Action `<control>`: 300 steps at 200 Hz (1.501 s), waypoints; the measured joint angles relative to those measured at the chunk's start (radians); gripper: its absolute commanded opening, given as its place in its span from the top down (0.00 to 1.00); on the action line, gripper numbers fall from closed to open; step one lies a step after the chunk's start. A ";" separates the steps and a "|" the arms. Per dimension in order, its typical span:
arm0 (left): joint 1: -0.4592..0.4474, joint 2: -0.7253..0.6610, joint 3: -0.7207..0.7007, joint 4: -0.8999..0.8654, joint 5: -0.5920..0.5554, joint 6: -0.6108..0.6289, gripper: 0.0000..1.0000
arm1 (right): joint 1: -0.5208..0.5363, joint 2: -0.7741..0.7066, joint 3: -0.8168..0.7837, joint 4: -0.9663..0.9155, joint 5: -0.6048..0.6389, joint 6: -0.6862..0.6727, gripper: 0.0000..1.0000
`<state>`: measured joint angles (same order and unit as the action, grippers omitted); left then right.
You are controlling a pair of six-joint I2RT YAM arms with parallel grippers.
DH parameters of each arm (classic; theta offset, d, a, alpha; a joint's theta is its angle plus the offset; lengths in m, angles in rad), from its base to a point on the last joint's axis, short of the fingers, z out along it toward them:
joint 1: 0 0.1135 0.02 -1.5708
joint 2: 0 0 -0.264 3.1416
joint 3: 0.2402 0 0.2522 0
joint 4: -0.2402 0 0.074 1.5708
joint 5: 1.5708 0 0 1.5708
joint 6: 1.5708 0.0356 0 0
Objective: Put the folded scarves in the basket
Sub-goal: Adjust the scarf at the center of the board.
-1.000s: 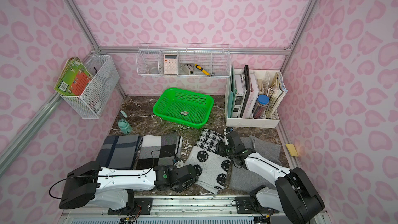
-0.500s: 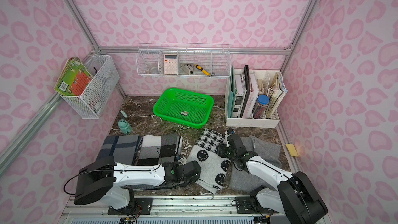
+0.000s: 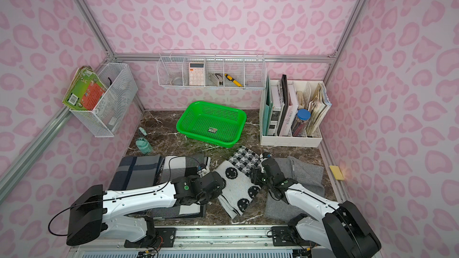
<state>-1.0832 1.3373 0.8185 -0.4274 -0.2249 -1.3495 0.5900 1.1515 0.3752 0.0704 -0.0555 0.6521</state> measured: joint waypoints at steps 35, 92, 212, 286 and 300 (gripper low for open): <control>0.082 -0.080 -0.020 -0.058 0.035 0.118 0.94 | 0.103 -0.027 -0.007 -0.010 0.027 0.055 0.39; 0.149 -0.158 -0.040 -0.106 0.095 0.230 0.87 | 0.098 -0.099 0.051 -0.077 0.134 0.023 0.30; 0.174 -0.162 -0.055 -0.144 0.127 0.240 0.86 | -0.167 0.251 0.195 0.004 -0.167 -0.163 0.26; 0.176 -0.151 -0.065 -0.144 0.126 0.219 0.84 | -0.137 0.342 0.200 0.047 -0.204 -0.172 0.71; 0.184 -0.143 -0.065 -0.138 0.126 0.219 0.83 | -0.133 0.325 0.185 0.062 -0.202 -0.164 0.82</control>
<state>-0.8989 1.1938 0.7532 -0.5659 -0.0990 -1.1301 0.4568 1.4769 0.5602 0.1322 -0.2573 0.4877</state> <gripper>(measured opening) 0.164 0.234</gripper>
